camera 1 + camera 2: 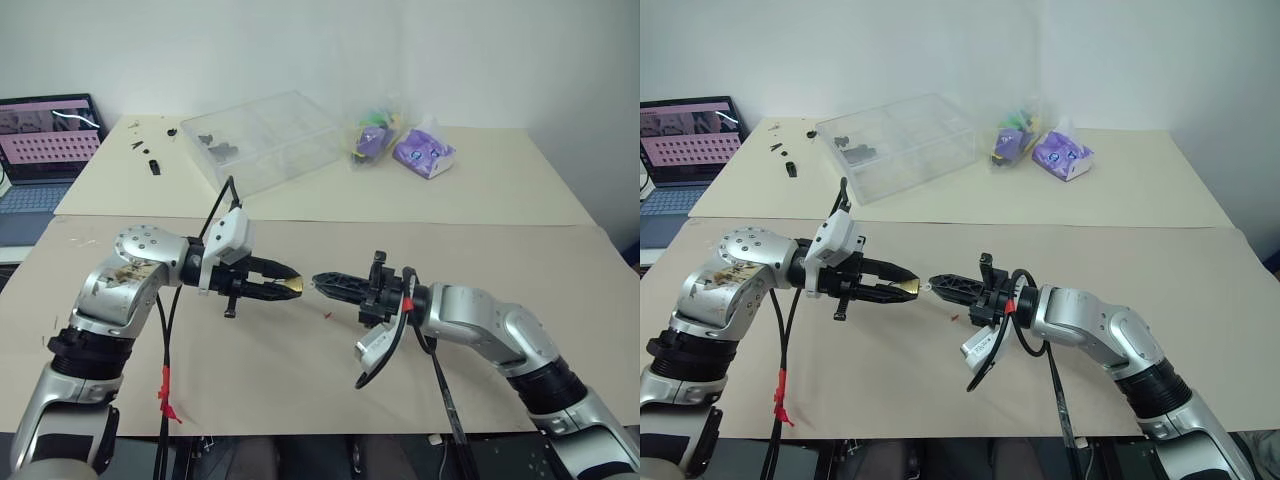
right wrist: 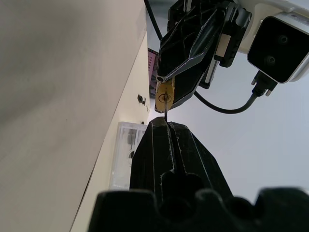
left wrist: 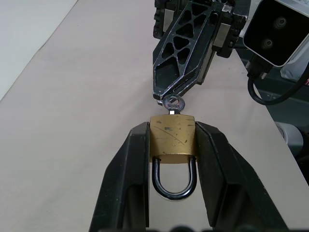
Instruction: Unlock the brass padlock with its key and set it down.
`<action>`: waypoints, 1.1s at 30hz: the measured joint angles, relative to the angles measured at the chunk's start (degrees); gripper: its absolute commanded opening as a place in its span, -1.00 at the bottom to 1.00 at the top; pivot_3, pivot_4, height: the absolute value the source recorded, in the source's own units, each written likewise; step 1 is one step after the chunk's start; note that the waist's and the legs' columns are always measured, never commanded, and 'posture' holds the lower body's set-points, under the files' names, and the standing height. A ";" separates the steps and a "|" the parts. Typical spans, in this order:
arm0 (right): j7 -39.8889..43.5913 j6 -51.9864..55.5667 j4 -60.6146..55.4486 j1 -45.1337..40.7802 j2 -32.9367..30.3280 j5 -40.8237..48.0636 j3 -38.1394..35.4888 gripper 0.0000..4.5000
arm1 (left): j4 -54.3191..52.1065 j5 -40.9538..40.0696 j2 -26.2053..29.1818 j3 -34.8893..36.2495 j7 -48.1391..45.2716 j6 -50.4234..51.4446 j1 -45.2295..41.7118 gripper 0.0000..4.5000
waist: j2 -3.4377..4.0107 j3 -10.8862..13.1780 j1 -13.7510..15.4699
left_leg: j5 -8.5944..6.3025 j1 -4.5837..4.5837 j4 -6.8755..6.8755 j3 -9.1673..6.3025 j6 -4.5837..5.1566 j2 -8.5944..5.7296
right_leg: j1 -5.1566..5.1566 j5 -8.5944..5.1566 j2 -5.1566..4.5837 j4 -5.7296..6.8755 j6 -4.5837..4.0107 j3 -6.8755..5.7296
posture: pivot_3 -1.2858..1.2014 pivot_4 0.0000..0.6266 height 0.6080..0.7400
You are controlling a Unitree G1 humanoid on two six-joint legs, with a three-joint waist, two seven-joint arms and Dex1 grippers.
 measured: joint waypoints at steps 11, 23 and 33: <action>7.48 2.51 0.00 -0.01 0.26 8.59 0.21 -0.98 | 0.02 0.02 -0.16 -0.18 0.40 0.00 0.00 -0.62 | 0.00 0.00 0.00 | 0.00 0.08 0.00 0.00 0.00 0.00 | 0.07 0.05 0.00 0.02 0.09 0.01 | 0.03 -0.52 1.00; 25.14 16.18 -1.88 -0.87 1.08 29.37 1.55 -0.98 | 0.09 0.14 -0.18 -0.53 0.73 0.00 0.10 -0.62 | 0.00 0.00 0.06 | 0.00 0.14 0.00 -0.01 0.00 0.01 | 0.13 0.08 0.01 0.04 0.12 0.01 | 0.03 -0.52 1.00; 33.16 33.63 -6.79 -0.85 3.51 38.97 1.26 -0.98 | 0.16 0.11 -0.15 -0.50 0.88 0.00 0.13 -0.62 | 0.00 0.00 0.13 | 0.00 0.15 0.00 -0.01 0.00 0.01 | 0.12 0.07 0.02 0.09 0.12 0.01 | 0.03 -0.52 1.00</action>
